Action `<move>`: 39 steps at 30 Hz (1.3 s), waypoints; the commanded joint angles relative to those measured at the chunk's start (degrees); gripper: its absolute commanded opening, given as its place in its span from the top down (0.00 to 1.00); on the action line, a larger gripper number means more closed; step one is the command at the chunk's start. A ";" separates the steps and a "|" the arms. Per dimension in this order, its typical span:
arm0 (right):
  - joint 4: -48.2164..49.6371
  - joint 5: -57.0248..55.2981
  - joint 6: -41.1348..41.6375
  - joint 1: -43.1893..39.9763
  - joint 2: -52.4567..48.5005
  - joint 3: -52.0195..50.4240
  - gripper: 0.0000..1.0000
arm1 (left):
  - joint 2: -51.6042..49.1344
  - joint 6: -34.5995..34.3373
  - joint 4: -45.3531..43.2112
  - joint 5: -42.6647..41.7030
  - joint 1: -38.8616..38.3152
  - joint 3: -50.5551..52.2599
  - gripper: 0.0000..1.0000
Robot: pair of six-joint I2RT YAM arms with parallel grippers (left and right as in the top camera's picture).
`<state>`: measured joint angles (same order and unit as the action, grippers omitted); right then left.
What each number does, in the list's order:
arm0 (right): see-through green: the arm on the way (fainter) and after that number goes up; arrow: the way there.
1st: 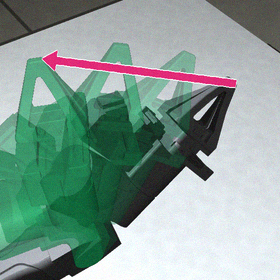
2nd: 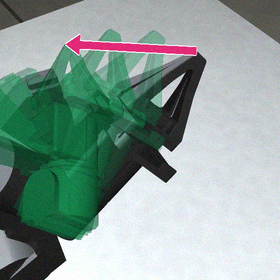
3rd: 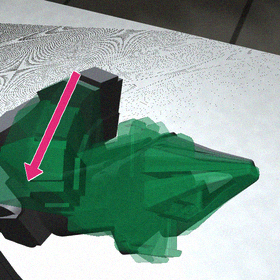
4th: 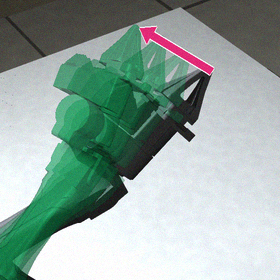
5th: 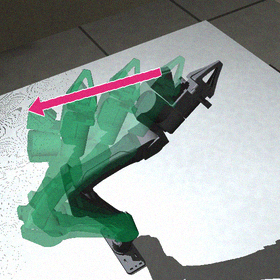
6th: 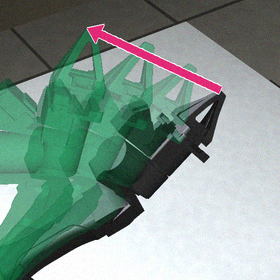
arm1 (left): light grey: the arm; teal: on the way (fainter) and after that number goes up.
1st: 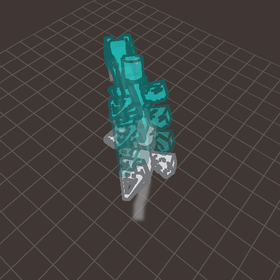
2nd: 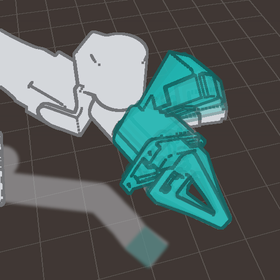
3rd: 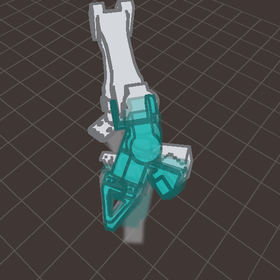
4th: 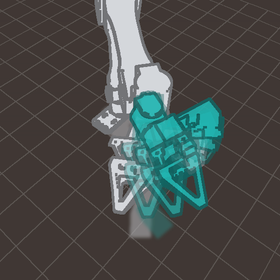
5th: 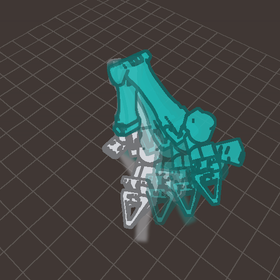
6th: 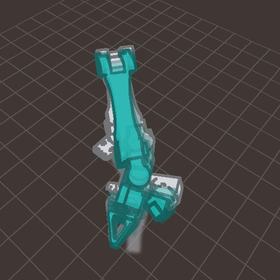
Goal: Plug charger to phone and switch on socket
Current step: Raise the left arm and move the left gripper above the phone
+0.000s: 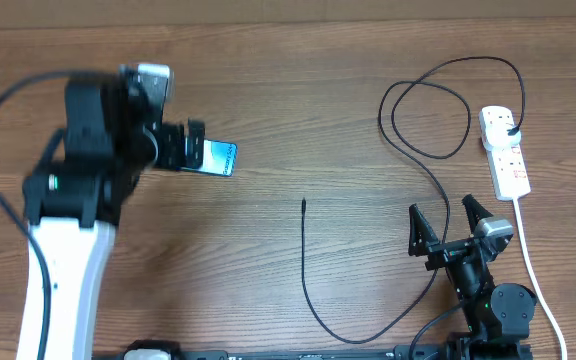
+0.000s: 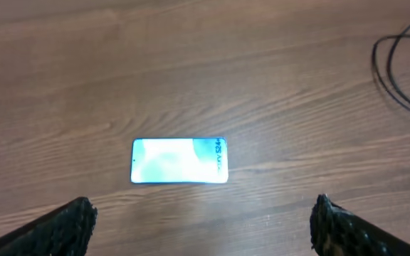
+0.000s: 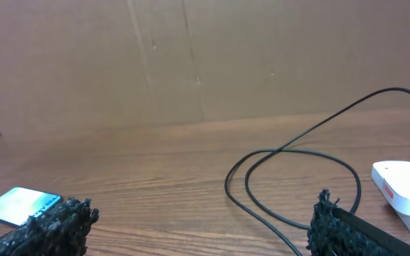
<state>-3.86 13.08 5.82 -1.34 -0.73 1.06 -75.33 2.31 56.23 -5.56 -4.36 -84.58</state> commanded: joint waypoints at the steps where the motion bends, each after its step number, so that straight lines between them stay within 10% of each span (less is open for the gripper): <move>1: 0.28 -0.42 0.15 0.37 0.55 -0.61 0.00 | -5.88 0.42 2.84 0.76 0.17 -8.46 0.00; 10: 0.28 -0.42 0.15 0.37 0.55 -0.61 0.00 | -9.73 -0.70 4.22 -6.95 0.17 -9.03 0.01; 23: 0.28 -0.42 0.15 0.37 0.55 -0.63 0.00 | -12.33 -38.34 3.56 7.13 0.28 -9.25 0.00; 39: 0.28 -0.42 0.15 0.37 0.55 -0.61 0.00 | -33.57 -51.15 15.67 5.46 0.26 -28.46 0.00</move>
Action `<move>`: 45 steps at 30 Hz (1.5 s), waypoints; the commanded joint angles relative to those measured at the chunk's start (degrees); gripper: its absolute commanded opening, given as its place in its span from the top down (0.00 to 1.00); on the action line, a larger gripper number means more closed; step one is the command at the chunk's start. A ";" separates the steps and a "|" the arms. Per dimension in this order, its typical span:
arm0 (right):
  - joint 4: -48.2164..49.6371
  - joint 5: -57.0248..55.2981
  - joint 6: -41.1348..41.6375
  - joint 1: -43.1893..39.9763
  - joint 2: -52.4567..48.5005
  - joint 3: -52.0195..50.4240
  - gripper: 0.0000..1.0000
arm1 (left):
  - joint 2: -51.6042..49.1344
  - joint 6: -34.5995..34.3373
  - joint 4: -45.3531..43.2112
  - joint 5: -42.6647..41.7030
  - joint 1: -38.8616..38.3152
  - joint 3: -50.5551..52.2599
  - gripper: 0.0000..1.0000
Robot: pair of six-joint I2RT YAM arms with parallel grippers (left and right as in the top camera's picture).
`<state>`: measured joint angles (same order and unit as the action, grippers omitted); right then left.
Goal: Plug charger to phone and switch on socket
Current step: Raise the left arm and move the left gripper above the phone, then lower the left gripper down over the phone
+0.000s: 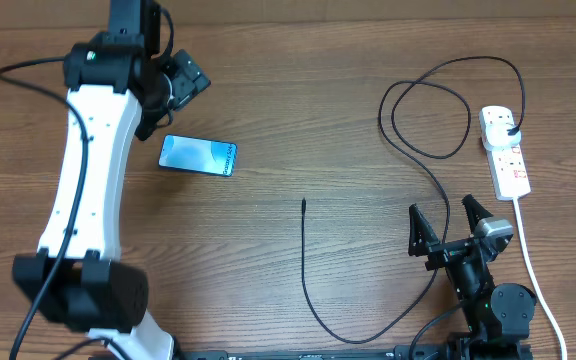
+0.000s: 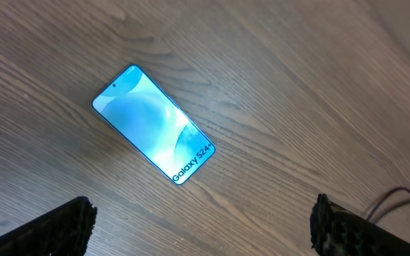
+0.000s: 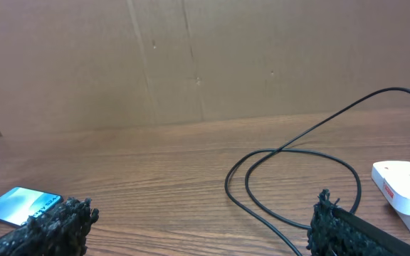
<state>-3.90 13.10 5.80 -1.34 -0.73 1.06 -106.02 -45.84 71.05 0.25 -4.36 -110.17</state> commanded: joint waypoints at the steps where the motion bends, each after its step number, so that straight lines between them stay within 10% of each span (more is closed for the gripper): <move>1: 0.33 -0.44 0.17 0.37 0.55 -0.61 0.00 | -3.61 -2.99 0.81 -0.87 0.26 -2.82 0.00; 11: 0.33 -0.44 0.17 0.37 0.55 -0.61 0.00 | -7.21 -3.56 2.67 -4.04 -0.24 -2.78 0.00; 23: 0.33 -0.44 0.17 0.37 0.55 -0.61 0.00 | -10.08 -27.06 6.80 -2.58 0.24 -2.75 0.00; 45: 0.33 -0.44 0.17 0.37 0.55 -0.61 0.00 | -22.27 -31.30 7.08 4.96 0.26 -2.45 0.00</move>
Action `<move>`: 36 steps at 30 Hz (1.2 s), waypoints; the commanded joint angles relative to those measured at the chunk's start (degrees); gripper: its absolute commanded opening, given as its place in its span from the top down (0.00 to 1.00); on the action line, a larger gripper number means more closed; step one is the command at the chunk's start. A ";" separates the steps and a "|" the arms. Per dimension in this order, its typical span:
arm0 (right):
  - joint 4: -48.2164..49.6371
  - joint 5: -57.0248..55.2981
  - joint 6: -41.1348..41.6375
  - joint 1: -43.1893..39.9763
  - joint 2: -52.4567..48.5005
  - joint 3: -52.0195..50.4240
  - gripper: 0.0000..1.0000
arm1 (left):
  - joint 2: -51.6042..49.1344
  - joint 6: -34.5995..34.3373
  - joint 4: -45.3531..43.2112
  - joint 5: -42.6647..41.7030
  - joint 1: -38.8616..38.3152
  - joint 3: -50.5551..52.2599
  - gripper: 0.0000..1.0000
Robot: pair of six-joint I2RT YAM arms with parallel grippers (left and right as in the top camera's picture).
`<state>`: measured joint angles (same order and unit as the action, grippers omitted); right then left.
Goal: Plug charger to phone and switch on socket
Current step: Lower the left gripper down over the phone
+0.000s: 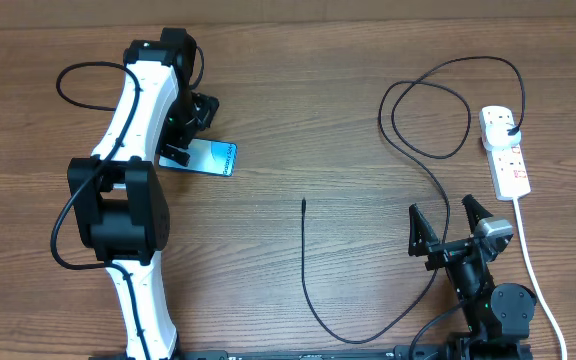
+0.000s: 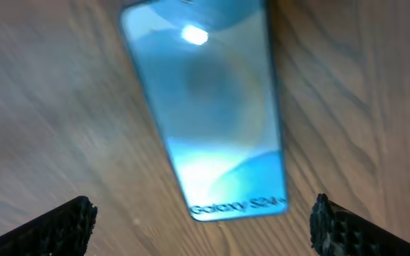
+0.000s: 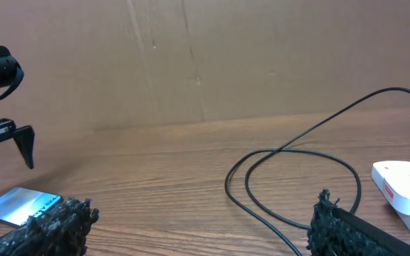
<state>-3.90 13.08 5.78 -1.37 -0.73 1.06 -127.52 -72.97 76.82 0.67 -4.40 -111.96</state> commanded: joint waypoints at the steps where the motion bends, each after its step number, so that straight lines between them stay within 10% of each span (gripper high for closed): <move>1: 0.33 -0.42 0.20 0.39 0.55 -0.61 0.00 | -0.87 -5.84 2.08 5.18 0.31 -0.63 0.00; 36: 0.33 -0.42 0.20 0.39 0.55 -0.61 0.00 | -1.75 -10.16 -10.69 2.27 -0.85 9.38 0.00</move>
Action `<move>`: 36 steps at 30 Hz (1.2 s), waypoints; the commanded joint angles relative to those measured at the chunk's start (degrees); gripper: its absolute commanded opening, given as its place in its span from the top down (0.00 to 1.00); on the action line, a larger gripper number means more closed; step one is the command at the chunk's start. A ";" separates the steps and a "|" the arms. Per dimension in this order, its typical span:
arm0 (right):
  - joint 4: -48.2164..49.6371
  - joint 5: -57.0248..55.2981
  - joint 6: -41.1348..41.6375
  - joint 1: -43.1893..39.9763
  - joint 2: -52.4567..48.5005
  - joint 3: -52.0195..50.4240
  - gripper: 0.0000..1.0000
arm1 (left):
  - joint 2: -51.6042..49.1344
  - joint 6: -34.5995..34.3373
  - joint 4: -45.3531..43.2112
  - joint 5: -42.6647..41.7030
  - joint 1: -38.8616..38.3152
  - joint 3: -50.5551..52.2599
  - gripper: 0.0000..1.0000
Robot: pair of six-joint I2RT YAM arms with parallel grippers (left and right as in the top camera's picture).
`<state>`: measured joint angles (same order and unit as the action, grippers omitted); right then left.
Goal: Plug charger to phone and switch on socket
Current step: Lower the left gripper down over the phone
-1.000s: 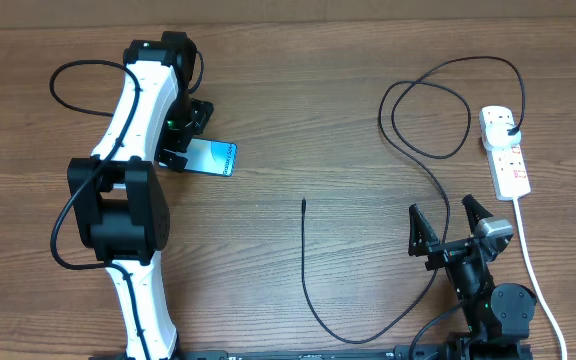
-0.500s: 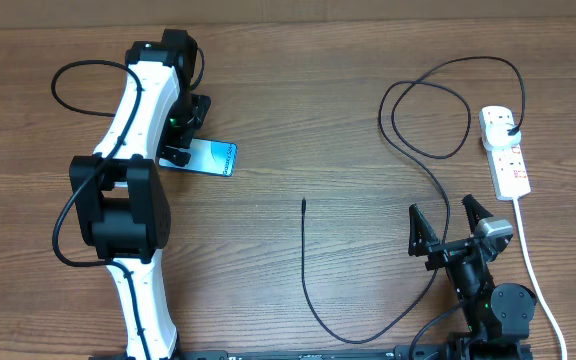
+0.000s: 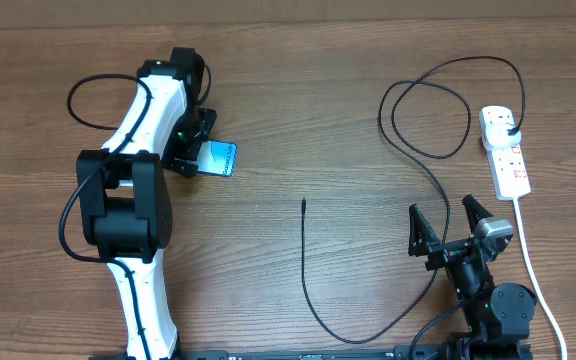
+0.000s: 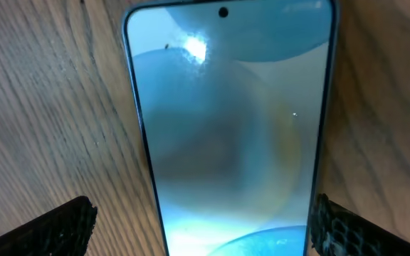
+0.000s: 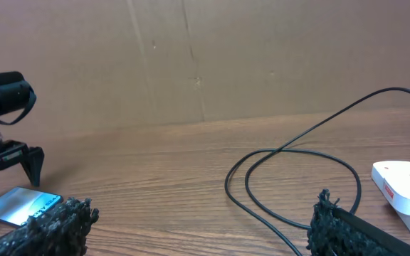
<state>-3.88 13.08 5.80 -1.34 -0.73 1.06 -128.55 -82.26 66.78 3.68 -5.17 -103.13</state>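
Note:
The phone [image 4: 230, 135], screen lit blue, lies flat on the wooden table and fills the left wrist view. My left gripper [image 3: 194, 148] is open low over its left part, one finger [image 4: 52, 229] on each side of its width; contact cannot be told. The black charger cable [image 3: 430, 160] loops from the white power strip [image 3: 506, 152] to its free tip [image 3: 304, 203] at mid-table. My right gripper [image 3: 448, 226] stands open near the front right, nothing between its fingers [image 5: 333, 227]. The right wrist view catches the phone [image 5: 18, 205] far left.
The power strip's white lead [image 3: 533, 265] runs down the right edge toward the front. The left arm's own black cable [image 3: 93, 90] arcs beside it. A brown cardboard wall [image 5: 205, 64] closes the far side of the table.
My left gripper has come down closer onto the phone, whose screen now fills the wrist view between the open fingers. The phone, the cable and the right arm have not moved.
At first my left gripper hung open just left of the phone. Then the arm reached to the far side, gripper high behind the phone. Later it was over the phone's left end, and now sits lower, straddling it. The right gripper stayed open and still.

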 commanded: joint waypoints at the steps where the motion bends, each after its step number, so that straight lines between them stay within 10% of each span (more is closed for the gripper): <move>1: 0.31 -0.42 0.17 0.37 0.55 -0.61 0.00 | -0.72 -0.87 -0.83 -0.74 -0.11 0.55 0.00; 36: 0.31 -0.42 0.17 0.37 0.55 -0.61 0.00 | -0.72 -0.68 -8.11 1.29 0.00 5.33 0.00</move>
<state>-3.90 13.08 5.78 -1.34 -0.73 1.06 -128.55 -82.43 59.22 3.70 -5.15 -99.13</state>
